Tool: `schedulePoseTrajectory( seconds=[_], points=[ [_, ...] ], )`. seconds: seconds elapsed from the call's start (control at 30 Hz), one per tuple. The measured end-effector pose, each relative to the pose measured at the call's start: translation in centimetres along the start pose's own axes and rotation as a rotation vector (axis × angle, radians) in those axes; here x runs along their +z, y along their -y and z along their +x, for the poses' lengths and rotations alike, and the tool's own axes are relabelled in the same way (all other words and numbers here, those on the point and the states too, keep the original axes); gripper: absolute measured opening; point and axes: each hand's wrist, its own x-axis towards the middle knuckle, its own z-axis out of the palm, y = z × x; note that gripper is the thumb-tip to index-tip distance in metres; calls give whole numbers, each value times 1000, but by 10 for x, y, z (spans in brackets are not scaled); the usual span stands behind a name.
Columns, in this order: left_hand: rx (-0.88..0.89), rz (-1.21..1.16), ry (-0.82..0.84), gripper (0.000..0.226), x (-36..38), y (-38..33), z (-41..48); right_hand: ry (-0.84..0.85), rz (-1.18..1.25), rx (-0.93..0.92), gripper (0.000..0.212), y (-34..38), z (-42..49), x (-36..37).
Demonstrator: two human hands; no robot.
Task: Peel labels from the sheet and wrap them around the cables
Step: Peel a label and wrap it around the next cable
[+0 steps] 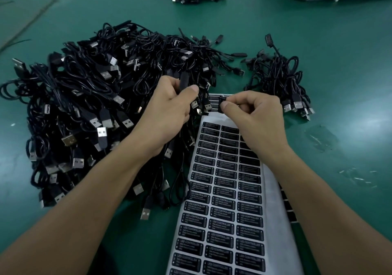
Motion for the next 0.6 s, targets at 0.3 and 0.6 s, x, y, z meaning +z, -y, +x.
schedulePoseTrajectory(
  seconds=[0.3,0.6],
  points=[
    [63,72,67,48,-1,-1,-2,-19,157,52,20,0,3,1],
    [43,116,79,25,1,-5,-4,-17,162,68,16,0,3,0]
  ],
)
